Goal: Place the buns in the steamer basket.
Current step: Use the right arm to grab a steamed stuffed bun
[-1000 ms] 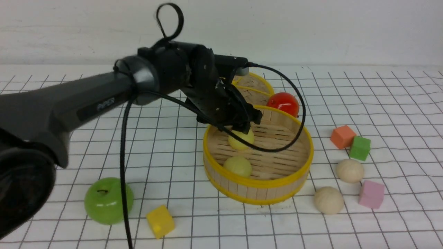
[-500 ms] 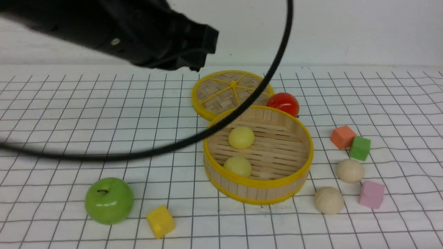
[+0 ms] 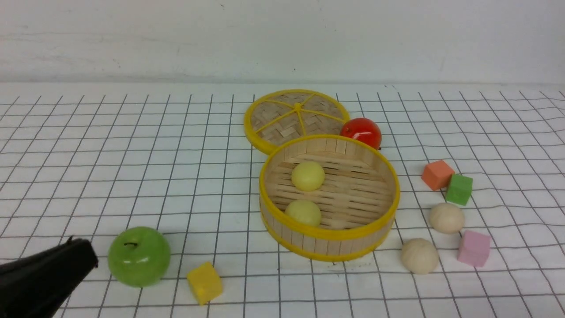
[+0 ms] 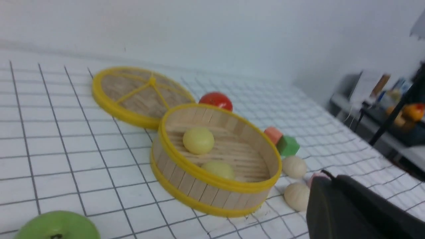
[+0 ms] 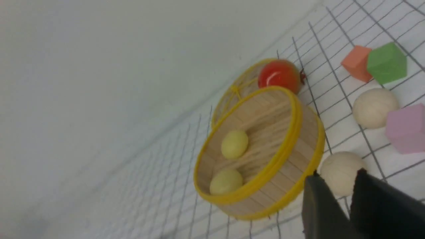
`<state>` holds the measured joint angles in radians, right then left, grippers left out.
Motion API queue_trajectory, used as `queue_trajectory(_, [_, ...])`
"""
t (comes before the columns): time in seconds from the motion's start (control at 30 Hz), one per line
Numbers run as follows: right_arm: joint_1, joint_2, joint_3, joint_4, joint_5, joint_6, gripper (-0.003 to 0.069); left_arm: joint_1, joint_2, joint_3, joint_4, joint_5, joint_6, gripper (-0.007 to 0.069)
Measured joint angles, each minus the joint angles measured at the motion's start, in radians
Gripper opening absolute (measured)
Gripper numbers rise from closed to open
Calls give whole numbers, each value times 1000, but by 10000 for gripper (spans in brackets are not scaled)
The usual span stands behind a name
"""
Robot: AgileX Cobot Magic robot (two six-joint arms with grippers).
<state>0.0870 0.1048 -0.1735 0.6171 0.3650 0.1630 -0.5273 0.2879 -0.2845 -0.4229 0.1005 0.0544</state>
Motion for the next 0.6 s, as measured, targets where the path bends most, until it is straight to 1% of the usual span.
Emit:
queue_trajectory(0.1, [2, 214, -218, -108, 199, -107, 45, 0, -71, 27, 0, 21, 6, -13])
queue_trajectory(0.13, [2, 250, -233, -116, 231, -124, 40, 0, -71, 27, 0, 24, 6, -13])
queue_trajectory(0.17, [2, 377, -351, -178, 352, -182, 11, 0, -82, 28, 1, 45, 18, -13])
queue_trajectory(0.23, [2, 560, -479, -244, 479, -221, 0, 0, -82, 29, 1, 63, 24, -13])
queue_trajectory(0.27, [6, 648, -522, -263, 517, -229, 0, 0, -82, 29, 1, 69, 25, -13])
queue_trajectory(0.3, [9, 665, -542, -272, 525, -230, 0, 0, -82, 29, 1, 71, 27, -13])
queue_trajectory(0.33, [30, 776, -600, -297, 569, -231, 0, 0, -82, 30, 1, 74, 27, -13])
queue_trajectory(0.37, [60, 877, -636, -311, 576, -231, 0, 0, -82, 31, 1, 77, 27, -13])
queue_trajectory(0.43, [126, 992, -683, -332, 565, -228, 0, 0, -82, 32, 2, 81, 27, -13])
queue_trajectory(0.47, [133, 1004, -688, -335, 559, -226, 0, 0, -82, 32, 2, 83, 27, -13])
queue_trajectory(0.5, [175, 1074, -714, -355, 542, -217, 1, 0, -82, 32, 5, 85, 27, -13])
queue_trajectory(0.57, [215, 1164, -754, -395, 527, -186, 6, 0, -82, 33, 8, 89, 27, -13])
queue_trajectory(0.6, [235, 1259, -797, -434, 515, -138, 17, 0, -82, 33, 13, 96, 27, -13])
